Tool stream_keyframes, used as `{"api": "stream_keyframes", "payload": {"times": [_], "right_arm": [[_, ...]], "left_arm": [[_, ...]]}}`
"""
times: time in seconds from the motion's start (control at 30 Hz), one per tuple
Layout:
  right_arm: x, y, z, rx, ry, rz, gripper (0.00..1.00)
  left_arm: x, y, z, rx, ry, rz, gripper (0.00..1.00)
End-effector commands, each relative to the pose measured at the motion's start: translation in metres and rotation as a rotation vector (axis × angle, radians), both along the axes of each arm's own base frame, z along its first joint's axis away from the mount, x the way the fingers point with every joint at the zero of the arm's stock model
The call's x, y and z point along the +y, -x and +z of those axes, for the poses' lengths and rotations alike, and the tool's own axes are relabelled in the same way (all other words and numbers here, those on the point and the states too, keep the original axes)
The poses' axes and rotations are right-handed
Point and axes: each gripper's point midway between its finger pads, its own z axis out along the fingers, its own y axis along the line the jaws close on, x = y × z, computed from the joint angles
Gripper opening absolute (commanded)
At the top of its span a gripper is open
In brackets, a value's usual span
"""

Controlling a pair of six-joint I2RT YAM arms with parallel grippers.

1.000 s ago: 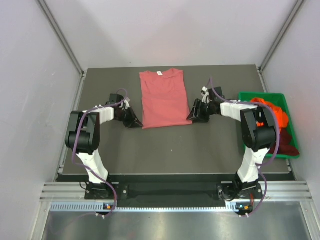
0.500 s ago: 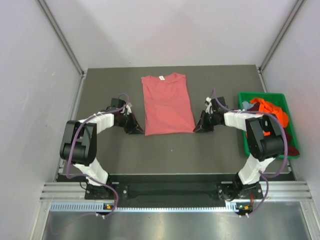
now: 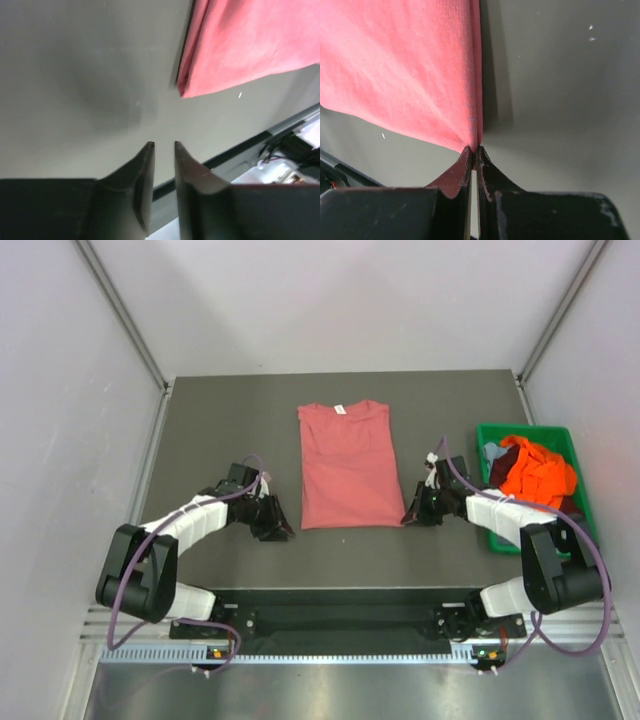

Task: Fold and stack the t-shirts
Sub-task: Fold the tshirt

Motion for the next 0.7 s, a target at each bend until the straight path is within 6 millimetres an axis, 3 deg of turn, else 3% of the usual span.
{"api": "stream_keyframes", "payload": {"times": [0.0, 0.07, 0.17, 0.5, 0.67], "right_arm": [[0.001, 0.008, 0.002, 0.005, 0.010, -0.001, 0.00], [0.002, 0.009, 0.002, 0.004, 0.008, 0.001, 0.00], [0.002, 0.010, 0.001, 0.004, 0.009, 0.007, 0.00], [0.003, 0.013, -0.001, -0.006, -0.003, 0.004, 0.00], [0.003, 0.013, 0.000, -0.013, -0.008, -0.001, 0.00]], "left_arm": [[-0.009, -0.008, 0.014, -0.071, 0.065, 0.010, 0.37], [-0.020, -0.018, 0.024, -0.120, 0.144, 0.006, 0.43], [-0.030, -0.024, 0.024, -0.117, 0.211, 0.017, 0.48], [-0.022, -0.024, -0.017, -0.044, 0.134, 0.070, 0.53], [-0.019, -0.021, -0.025, -0.018, 0.110, 0.126, 0.55]]}}
